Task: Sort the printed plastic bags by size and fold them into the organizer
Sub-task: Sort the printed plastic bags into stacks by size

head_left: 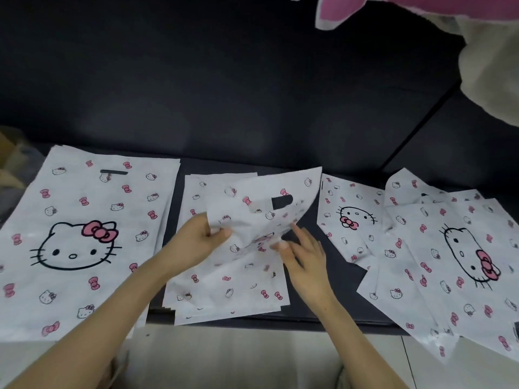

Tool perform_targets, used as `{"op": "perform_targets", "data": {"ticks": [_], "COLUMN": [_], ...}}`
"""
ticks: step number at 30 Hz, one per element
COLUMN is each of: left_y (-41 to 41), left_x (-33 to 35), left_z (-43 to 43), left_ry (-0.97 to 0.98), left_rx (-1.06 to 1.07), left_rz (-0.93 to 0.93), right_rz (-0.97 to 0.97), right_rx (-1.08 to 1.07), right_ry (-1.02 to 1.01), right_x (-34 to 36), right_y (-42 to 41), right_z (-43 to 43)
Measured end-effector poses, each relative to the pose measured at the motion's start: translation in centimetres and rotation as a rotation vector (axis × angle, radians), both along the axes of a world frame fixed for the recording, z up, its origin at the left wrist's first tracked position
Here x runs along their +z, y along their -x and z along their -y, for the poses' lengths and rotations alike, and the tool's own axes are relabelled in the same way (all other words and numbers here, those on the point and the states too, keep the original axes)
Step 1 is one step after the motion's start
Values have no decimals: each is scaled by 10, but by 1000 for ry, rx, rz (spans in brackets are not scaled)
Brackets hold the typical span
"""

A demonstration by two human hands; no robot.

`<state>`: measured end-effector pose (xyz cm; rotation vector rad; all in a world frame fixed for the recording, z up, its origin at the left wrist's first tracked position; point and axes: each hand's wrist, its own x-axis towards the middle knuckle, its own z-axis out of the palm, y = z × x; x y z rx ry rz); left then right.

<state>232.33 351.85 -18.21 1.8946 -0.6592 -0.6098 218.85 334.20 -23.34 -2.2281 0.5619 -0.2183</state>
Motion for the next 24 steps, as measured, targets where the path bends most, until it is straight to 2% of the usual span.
{"op": "perform_targets", "data": {"ticks": [2,5,9,12,14,16,19,21,24], "left_y": [-11,-29,-49,-62,-65,-59,-39,-21,-6], "left_x": [-5,-28,-57,-67,-75,-81,-102,-119,-134], "left_z": [-3,-6,-2,4,1,-7,-19,-26,-32], "left_ry": [133,129,30,-44,-267,-580,-647,-691,-752], "left_rx": [184,436,510,565,563,431,101,-114,-253], "left_rz": [-120,-119,-104,-59,72,352,648,716,642], "right_rz": [11,86,-70,-255,-362,-402,-402,-370,-305], "right_rx": [-114,-301,-3,237,298,298,296,280,160], "right_ry": [166,372,351,489,589,642,646,645,656], "right_x": [-5,-12,-28,-50,-63,-71,-76,-77,-74], "right_y": [0,-1,-7,-11,-13,-13,-13,-10,2], "right_z": [2,8,0,-11,-15,-18,-24,-25,-12]}}
